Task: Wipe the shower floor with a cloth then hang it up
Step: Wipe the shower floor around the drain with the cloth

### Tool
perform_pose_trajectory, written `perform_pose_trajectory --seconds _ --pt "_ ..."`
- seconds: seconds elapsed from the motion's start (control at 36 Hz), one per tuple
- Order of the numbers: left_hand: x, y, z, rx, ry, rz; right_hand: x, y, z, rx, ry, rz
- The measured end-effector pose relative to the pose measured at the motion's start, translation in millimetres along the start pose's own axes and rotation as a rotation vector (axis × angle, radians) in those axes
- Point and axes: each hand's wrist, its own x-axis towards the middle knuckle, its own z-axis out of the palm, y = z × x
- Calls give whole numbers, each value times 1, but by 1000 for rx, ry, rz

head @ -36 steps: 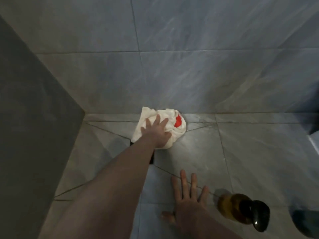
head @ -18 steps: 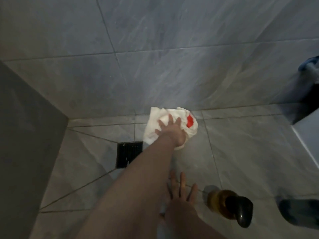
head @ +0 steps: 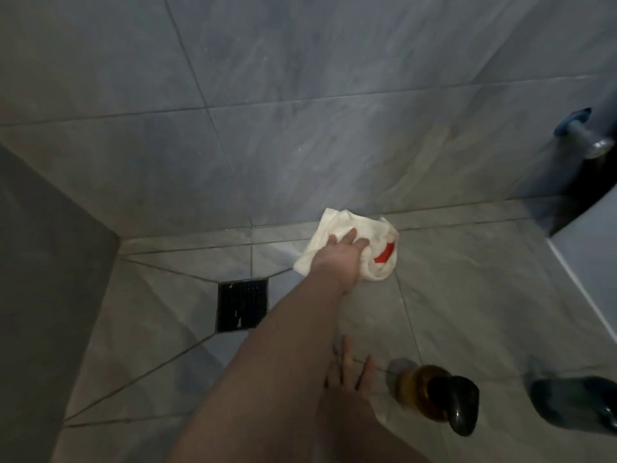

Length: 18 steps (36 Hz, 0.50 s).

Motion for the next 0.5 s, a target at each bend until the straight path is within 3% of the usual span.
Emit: perform_pose_trajectory --seconds 0.08,0.17,0.25,0.33,0.5 --pt "-10 -23 -15 100 28 -4 9 -4 -15 -42 -192 -18" --pt "-24 -66 -22 156 52 -52 5 -3 -11 -36 -249 -20" --pt "-50 -121 -27 171 89 -114 11 -17 -34 -198 -341 6" --pt "-87 -178 -27 174 160 -194 7 -16 -39 -221 -524 52" --pt "-177 -279 -22 62 190 -530 5 -19 -39 -205 -533 54"
